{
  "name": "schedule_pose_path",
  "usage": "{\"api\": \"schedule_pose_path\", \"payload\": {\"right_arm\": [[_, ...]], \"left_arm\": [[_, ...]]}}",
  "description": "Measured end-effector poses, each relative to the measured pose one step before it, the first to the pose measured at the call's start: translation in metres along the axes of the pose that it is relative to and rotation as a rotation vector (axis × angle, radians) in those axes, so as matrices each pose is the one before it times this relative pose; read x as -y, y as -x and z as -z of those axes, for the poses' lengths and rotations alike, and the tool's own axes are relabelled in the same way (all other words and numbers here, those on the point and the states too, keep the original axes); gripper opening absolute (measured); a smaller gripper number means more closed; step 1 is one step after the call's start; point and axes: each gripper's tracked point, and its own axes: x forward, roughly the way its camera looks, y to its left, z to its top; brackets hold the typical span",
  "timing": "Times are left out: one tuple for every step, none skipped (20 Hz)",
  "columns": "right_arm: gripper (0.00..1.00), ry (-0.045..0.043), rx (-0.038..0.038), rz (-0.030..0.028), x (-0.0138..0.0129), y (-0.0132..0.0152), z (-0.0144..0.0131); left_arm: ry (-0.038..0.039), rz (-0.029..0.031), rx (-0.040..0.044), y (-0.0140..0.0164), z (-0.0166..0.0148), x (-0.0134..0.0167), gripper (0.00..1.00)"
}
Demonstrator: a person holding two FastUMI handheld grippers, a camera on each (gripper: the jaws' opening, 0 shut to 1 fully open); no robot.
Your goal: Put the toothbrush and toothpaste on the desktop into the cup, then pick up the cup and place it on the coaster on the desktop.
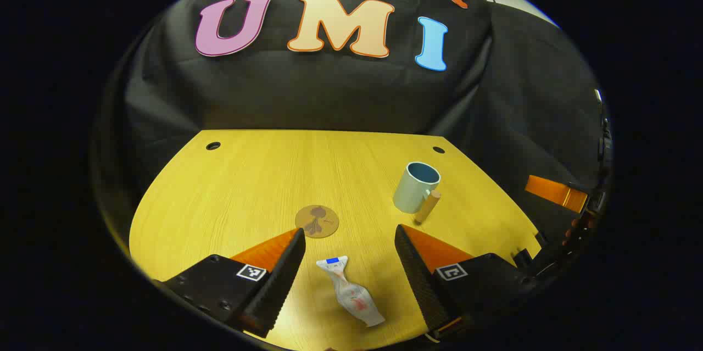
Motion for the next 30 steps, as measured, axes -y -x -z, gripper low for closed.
{"api": "schedule_pose_path", "payload": {"right_arm": [[0.98,0.00292,0.00037,0.00149,-0.00141,-0.00112,0.00119],[0.94,0.00347,-0.00347,0.00068,-0.00153,-0.00085,0.00130],[0.98,0.00133,-0.00457,-0.00102,-0.00177,-0.00036,0.00144],[0.94,-0.00102,-0.00466,-0.00406,-0.00237,-0.00076,0.00071],[0.98,-0.00015,-0.00538,-0.00443,-0.00263,-0.00037,0.00170],[0.94,0.00176,-0.00790,-0.00354,-0.00222,-0.00001,0.00267],[0.94,0.00336,-0.00811,-0.00319,-0.00171,0.00036,0.00337],[0.98,0.00475,-0.00652,-0.00337,-0.00183,0.00110,0.00223],[0.94,0.00429,-0.00768,-0.00207,-0.00068,-0.00003,0.00270],[0.98,0.00206,-0.01293,-0.00137,-0.00057,-0.00002,0.00333],[0.98,0.00009,-0.01481,-0.00247,-0.00079,-0.00064,0.00293],[0.98,0.00037,-0.01261,-0.00153,-0.00094,-0.00081,0.00257],[0.98,0.00194,-0.00211,0.00181,0.00076,-0.00088,0.00012],[0.94,0.00279,0.00014,0.00337,0.00042,0.00035,-0.00044],[0.94,0.00306,-0.00482,0.00046,-0.00033,0.00053,0.00073],[0.98,0.00545,-0.00532,-0.00138,-0.00066,-0.00037,0.00244],[0.94,0.00870,-0.00974,-0.00139,-0.00026,-0.00084,0.00192],[0.98,0.01207,-0.01428,-0.00411,-0.00087,0.00024,0.00457],[0.98,0.01395,-0.01979,-0.00608,-0.00205,-0.00017,0.00428],[0.98,0.01487,-0.02419,-0.00561,-0.00212,-0.00019,0.00671],[0.98,0.01609,-0.02512,-0.00593,-0.00199,-0.00201,0.00495],[0.98,0.01740,-0.02529,-0.00678,-0.00308,-0.00249,0.00462],[0.98,0.01747,-0.02825,-0.00685,-0.00289,-0.00311,0.00443],[0.94,0.01629,-0.02940,-0.01491,-0.00594,-0.00629,0.00578],[0.98,0.01512,-0.03102,-0.01524,-0.00673,-0.00623,0.00487],[0.98,0.01366,-0.03463,-0.02063,-0.00666,-0.00449,0.00551],[0.98,0.01141,-0.02783,-0.01732,-0.00828,-0.00535,0.00253],[0.98,0.01445,-0.02945,-0.01519,-0.00579,-0.00849,0.00371],[0.94,0.01495,-0.02901,-0.01331,-0.00649,-0.00737,0.00256],[0.98,0.01213,-0.03185,-0.01049,-0.00515,-0.00805,0.00190]], "left_arm": [[0.00737,-0.00357,-0.00229,0.00068,0.00012,-0.00138,0.95],[0.00672,-0.00361,-0.00127,0.00029,0.00074,-0.00177,0.95],[0.00443,-0.00139,0.00186,0.00048,-0.00047,-0.00134,0.95],[0.00177,-0.00067,0.00067,0.00044,0.00016,-0.00086,0.95],[-0.00015,-0.00222,0.00002,0.00065,0.00050,-0.00070,0.96],[0.00128,-0.00147,-0.00019,0.00057,0.00090,-0.00186,0.95],[0.00308,-0.00182,-0.00468,0.00045,0.00127,-0.00175,0.95],[0.00687,-0.00206,0.00039,0.00038,0.00248,-0.00143,0.95],[0.00836,-0.00042,-0.00470,0.00038,0.00123,-0.00030,0.96],[0.00752,-0.00303,-0.00206,0.00071,0.00187,-0.00175,0.95],[0.00344,-0.01416,0.00018,0.00102,-0.00045,-0.00316,0.95],[-0.00036,-0.01789,0.00763,-0.00041,-0.00028,-0.00505,0.95],[-0.00239,-0.00498,-0.00720,-0.00061,0.00082,-0.00185,0.95],[-0.00218,-0.00538,-0.01370,0.00023,0.00505,-0.00185,0.95],[0.00072,-0.00683,-0.00392,-0.00013,0.00185,-0.00263,0.95],[0.00767,-0.01208,-0.00132,-0.00082,0.00225,-0.00352,0.95],[0.01302,-0.00011,-0.00475,-0.00096,0.00212,-0.00079,0.95],[0.01421,0.00680,-0.00813,0.00134,0.00318,0.00119,0.96],[0.01274,-0.00123,-0.00976,0.00074,0.00346,-0.00088,0.95],[0.01093,-0.00615,-0.01004,-0.00100,0.00487,-0.00178,0.95],[0.01112,-0.00611,-0.00344,0.00115,0.00195,-0.00256,0.95],[0.01043,-0.00431,-0.00076,0.00081,0.00109,-0.00256,0.95],[0.00660,-0.00594,-0.00152,0.00188,0.00168,-0.00264,0.95],[0.00231,-0.00725,-0.00538,0.00087,0.00244,-0.00371,0.95],[-0.00212,-0.00848,-0.00522,0.00136,0.00166,-0.00471,0.95],[-0.00367,-0.00973,-0.00423,-0.00094,0.00211,-0.00470,0.95],[-0.00434,-0.00735,-0.00380,0.00092,0.00154,-0.00402,0.95],[-0.00321,-0.00880,-0.00325,0.00137,0.00193,-0.00374,0.95],[-0.00048,-0.00793,-0.00412,-0.00040,0.00157,-0.00389,0.95],[0.00075,-0.00672,-0.00457,0.00053,0.00266,-0.00292,0.95]]}}
